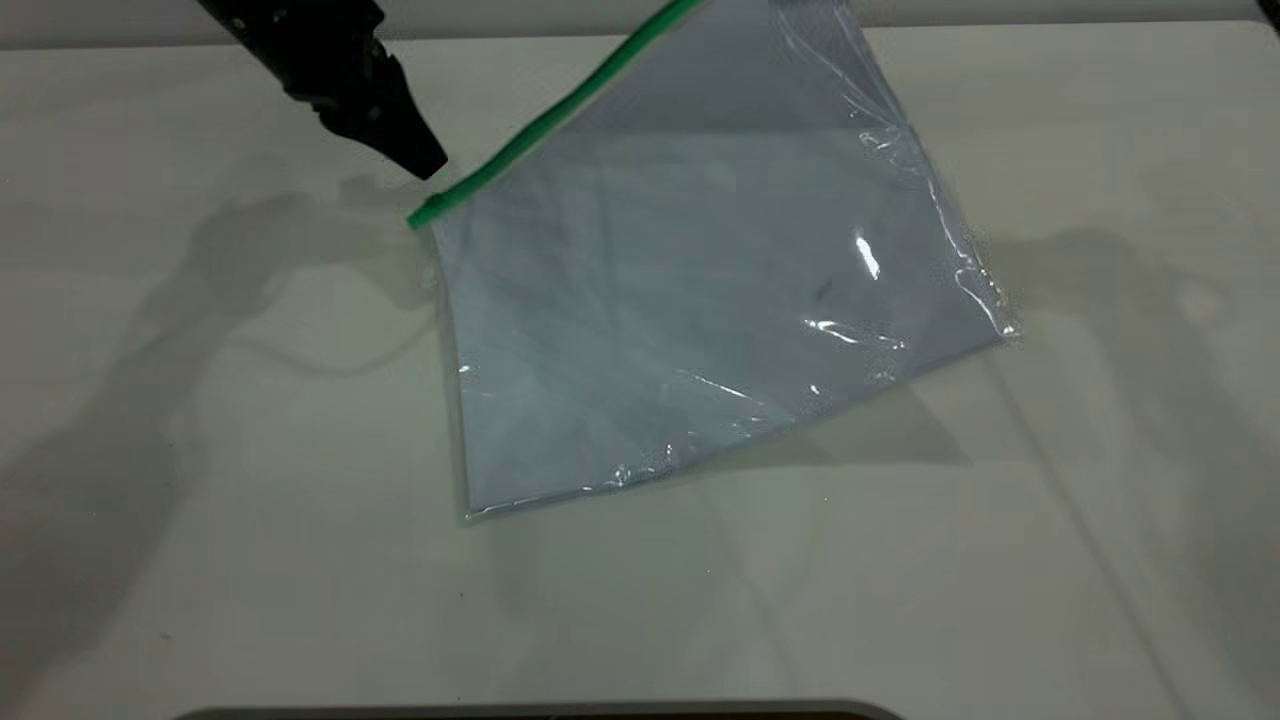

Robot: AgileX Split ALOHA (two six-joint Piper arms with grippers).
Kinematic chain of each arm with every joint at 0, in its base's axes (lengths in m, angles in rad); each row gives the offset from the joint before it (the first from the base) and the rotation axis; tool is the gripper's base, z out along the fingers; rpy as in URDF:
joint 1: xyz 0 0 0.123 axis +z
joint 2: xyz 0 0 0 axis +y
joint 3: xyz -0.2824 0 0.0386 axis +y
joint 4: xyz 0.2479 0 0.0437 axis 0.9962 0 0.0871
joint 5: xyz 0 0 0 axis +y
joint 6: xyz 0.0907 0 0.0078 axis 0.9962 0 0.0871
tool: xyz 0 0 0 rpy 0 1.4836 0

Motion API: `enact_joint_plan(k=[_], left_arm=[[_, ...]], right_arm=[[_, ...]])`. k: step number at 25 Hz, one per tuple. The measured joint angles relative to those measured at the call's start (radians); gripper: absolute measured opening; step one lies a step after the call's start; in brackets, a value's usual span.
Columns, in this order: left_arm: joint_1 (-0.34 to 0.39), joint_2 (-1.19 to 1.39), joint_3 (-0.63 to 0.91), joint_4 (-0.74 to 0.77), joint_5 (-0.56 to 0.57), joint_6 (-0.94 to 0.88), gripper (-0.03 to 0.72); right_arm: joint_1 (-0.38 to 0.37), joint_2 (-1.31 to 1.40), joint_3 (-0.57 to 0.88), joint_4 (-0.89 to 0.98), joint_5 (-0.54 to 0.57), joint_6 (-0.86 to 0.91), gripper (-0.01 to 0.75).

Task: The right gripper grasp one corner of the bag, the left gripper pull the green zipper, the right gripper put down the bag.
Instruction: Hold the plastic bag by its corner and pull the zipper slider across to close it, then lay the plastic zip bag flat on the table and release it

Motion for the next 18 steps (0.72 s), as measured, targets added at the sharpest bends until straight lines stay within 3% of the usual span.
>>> enact_joint_plan(k=[6, 13, 16, 18], left_arm=[[0.0, -0.019, 0.0, -0.061, -0.011, -0.006, 0.422], [0.0, -0.115, 0.0, -0.157, 0.009, -0.006, 0.455], [0.0, -0.163, 0.0, -0.158, 0.026, -0.029, 0.455], [0.0, -0.201, 0.001, -0.158, 0.042, -0.052, 0.455]], right_arm=[[0.009, 0.076, -0.001, 0.019, -0.153, 0.0, 0.033], [0.009, 0.147, -0.001, 0.067, -0.213, -0.093, 0.05], [0.009, 0.147, -0.001, 0.055, -0.223, -0.114, 0.125], [0.009, 0.147, -0.001, 0.024, -0.242, -0.116, 0.235]])
